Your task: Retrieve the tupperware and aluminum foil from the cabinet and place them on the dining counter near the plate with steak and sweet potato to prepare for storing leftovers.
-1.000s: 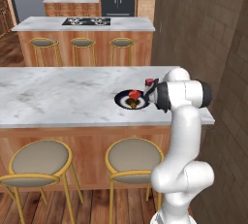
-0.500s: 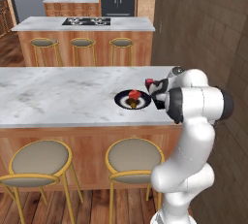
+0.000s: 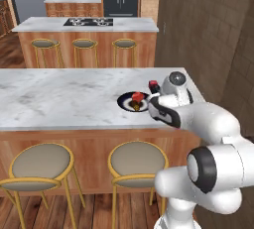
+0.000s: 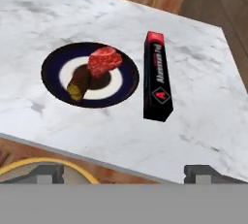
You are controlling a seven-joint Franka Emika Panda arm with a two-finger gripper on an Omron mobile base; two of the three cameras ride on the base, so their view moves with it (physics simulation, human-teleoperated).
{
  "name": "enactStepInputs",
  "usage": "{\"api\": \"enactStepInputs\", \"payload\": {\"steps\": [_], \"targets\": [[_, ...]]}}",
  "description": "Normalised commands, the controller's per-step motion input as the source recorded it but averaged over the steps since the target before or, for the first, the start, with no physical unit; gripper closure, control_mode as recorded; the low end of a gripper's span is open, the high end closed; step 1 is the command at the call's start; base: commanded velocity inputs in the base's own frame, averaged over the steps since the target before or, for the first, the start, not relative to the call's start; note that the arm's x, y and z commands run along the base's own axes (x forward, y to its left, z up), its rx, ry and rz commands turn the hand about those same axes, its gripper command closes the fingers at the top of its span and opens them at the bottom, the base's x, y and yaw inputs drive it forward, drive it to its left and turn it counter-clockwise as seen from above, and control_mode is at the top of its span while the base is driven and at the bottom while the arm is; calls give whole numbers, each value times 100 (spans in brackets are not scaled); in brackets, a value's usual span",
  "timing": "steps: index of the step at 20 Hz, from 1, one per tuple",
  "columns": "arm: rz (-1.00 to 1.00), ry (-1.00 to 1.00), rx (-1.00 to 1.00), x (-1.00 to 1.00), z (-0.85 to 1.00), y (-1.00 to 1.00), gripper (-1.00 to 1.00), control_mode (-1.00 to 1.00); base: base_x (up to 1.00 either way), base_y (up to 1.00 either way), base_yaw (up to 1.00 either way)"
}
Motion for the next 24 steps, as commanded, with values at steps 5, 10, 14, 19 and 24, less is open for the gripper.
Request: {"api": "enactStepInputs", "payload": {"steps": [5,10,14,19,24], "targets": [[10,0,17,-100,100,64,-100,-100,0,0,0],[11,0,27,-100,67,29,-100,-100,0,0,0],[-3,3,4,-100,1,4,-100,-100,0,0,0],[-30,25,0,-100,44,0,-100,-100,0,0,0],[-27,23,0,-99,60,-5,-100,-100,0,0,0]]}}
